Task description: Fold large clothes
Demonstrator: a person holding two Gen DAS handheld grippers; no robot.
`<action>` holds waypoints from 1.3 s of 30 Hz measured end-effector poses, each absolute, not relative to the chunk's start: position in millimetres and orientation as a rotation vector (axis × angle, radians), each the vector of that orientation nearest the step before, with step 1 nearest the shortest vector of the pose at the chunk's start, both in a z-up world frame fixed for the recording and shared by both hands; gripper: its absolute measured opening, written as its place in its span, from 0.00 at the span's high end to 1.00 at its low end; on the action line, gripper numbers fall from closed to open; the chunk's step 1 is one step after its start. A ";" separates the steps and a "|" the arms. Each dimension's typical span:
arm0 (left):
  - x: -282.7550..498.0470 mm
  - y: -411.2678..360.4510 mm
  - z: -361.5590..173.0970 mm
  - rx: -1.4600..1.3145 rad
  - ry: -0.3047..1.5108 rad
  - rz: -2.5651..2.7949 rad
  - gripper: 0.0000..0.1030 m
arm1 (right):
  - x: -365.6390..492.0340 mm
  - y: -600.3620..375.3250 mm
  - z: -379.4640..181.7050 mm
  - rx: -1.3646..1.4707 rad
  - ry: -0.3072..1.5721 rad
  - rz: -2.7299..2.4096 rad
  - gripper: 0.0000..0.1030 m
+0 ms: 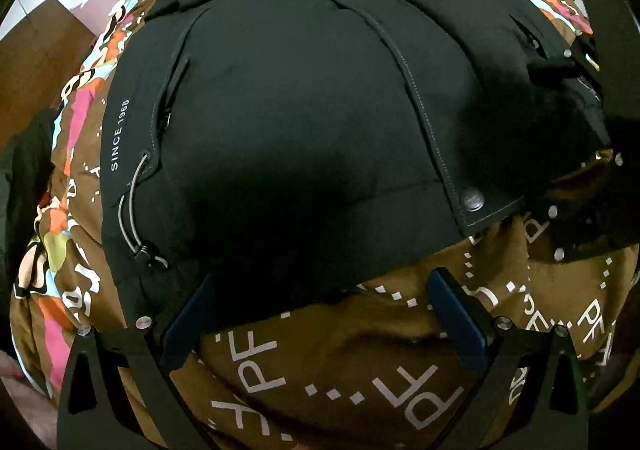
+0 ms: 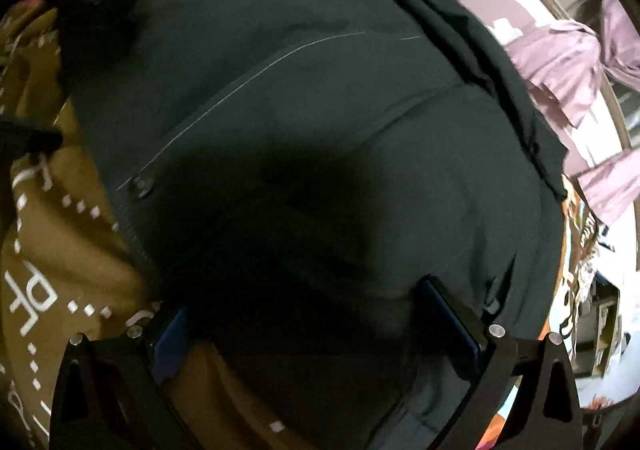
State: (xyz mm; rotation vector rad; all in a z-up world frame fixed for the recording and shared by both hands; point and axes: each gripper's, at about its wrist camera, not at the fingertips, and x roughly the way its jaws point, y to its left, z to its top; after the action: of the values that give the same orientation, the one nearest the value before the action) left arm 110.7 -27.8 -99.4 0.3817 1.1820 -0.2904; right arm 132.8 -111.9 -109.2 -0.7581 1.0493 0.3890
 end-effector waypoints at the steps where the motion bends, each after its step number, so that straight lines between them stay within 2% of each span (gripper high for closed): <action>1: 111.4 -27.0 -99.8 0.382 1.181 -0.289 0.02 | 134.8 -114.6 -104.6 -0.744 1.042 0.384 0.00; 11: 111.4 -30.8 -94.0 0.389 1.161 -0.284 0.02 | 189.5 -142.5 -43.6 -0.383 1.057 0.361 0.00; 27: 129.1 -39.8 -126.1 0.537 1.224 -0.216 0.01 | 157.8 -124.8 -87.6 -0.512 1.205 0.447 0.00; 39: 139.1 -38.5 -143.1 0.631 1.193 -0.163 0.01 | 187.1 -153.8 -56.9 -0.238 1.208 0.388 0.00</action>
State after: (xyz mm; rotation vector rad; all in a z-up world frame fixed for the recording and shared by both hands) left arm 139.1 -38.5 -143.1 0.6314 1.1934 -0.1633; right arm 187.1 -153.8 -56.9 -0.2379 1.2075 0.3885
